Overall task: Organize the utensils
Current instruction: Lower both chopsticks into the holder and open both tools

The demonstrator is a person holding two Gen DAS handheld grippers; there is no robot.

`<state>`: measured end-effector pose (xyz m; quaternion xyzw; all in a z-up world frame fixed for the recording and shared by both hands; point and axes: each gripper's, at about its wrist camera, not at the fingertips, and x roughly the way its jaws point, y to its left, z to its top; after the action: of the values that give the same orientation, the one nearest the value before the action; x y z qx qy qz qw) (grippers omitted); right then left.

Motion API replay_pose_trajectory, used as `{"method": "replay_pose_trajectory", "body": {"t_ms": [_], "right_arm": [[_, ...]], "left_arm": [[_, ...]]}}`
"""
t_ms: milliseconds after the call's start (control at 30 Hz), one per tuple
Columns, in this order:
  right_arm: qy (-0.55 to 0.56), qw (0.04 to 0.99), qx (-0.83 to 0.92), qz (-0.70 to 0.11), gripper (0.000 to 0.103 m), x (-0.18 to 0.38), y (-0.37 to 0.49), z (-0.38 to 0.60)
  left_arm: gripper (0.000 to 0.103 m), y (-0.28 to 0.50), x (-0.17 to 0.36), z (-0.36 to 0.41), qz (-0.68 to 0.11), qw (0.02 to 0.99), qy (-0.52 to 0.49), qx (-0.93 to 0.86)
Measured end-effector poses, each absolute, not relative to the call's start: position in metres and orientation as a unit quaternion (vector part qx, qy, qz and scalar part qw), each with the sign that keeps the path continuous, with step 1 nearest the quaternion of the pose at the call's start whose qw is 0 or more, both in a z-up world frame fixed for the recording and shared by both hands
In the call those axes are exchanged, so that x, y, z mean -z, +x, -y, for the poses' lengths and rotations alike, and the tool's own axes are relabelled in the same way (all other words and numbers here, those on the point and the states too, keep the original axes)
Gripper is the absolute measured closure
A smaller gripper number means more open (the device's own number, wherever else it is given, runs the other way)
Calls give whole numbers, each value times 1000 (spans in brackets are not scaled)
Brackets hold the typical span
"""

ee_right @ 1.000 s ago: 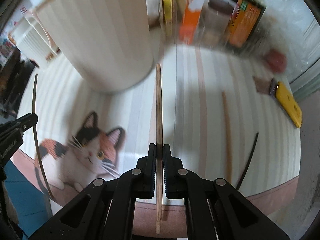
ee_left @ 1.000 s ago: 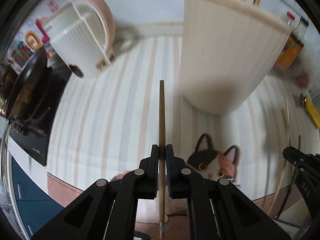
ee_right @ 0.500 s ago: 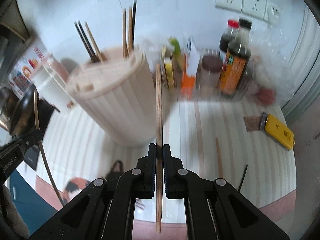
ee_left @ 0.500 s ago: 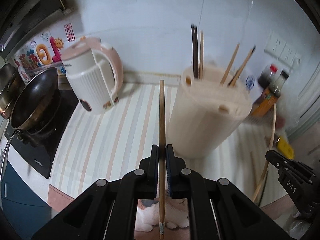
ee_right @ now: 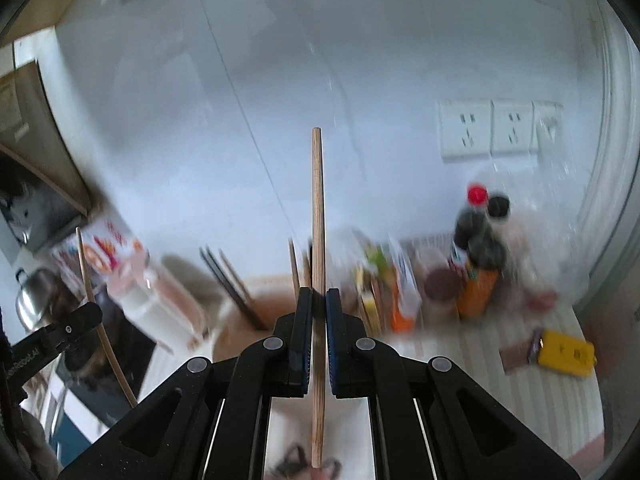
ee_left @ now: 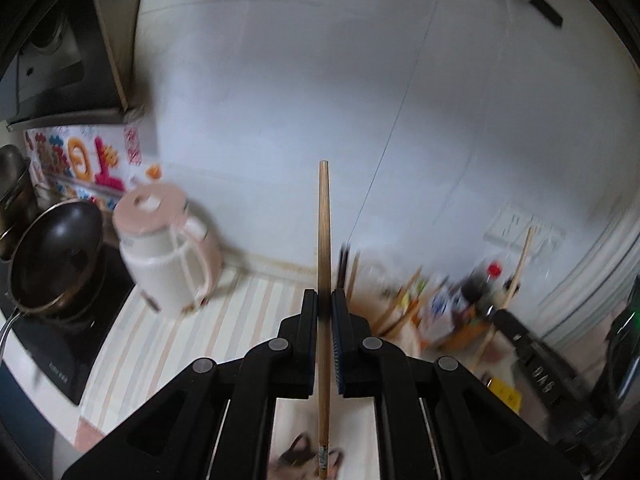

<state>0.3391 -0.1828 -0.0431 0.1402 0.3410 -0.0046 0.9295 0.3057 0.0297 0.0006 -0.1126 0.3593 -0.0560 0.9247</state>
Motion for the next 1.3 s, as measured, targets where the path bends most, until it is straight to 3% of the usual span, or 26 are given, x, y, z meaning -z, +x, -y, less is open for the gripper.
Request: {"method": "replay_pose_trajectory", "body": {"t_ms": [200, 633, 1033, 1067, 1133, 1167, 1200, 1267, 1300], "right_arm": [[171, 940, 3, -297, 96, 31, 381, 182], [177, 955, 8, -237, 96, 60, 425, 172], [164, 953, -18, -255, 96, 84, 425, 171], [163, 951, -20, -261, 95, 85, 424, 171], [161, 949, -25, -269, 82, 80, 417, 174], [157, 950, -22, -269, 63, 77, 412, 176], [156, 950, -19, -268, 47, 72, 406, 179], [153, 949, 1, -277, 42, 63, 397, 187], [157, 946, 5, -283, 42, 59, 391, 193]], "left_arm": [[99, 353, -14, -24, -337, 927, -147, 74], [98, 428, 24, -4, -318, 933, -146, 85], [96, 432, 53, 11, -386, 915, -81, 82], [93, 428, 50, 11, -393, 913, -77, 82], [85, 414, 38, 7, -394, 915, -60, 61], [69, 403, 32, 2, -385, 921, -51, 45], [42, 396, 29, -1, -377, 924, -43, 39], [22, 377, 24, -11, -367, 929, -37, 20], [22, 372, 24, -15, -369, 928, -42, 20]]}}
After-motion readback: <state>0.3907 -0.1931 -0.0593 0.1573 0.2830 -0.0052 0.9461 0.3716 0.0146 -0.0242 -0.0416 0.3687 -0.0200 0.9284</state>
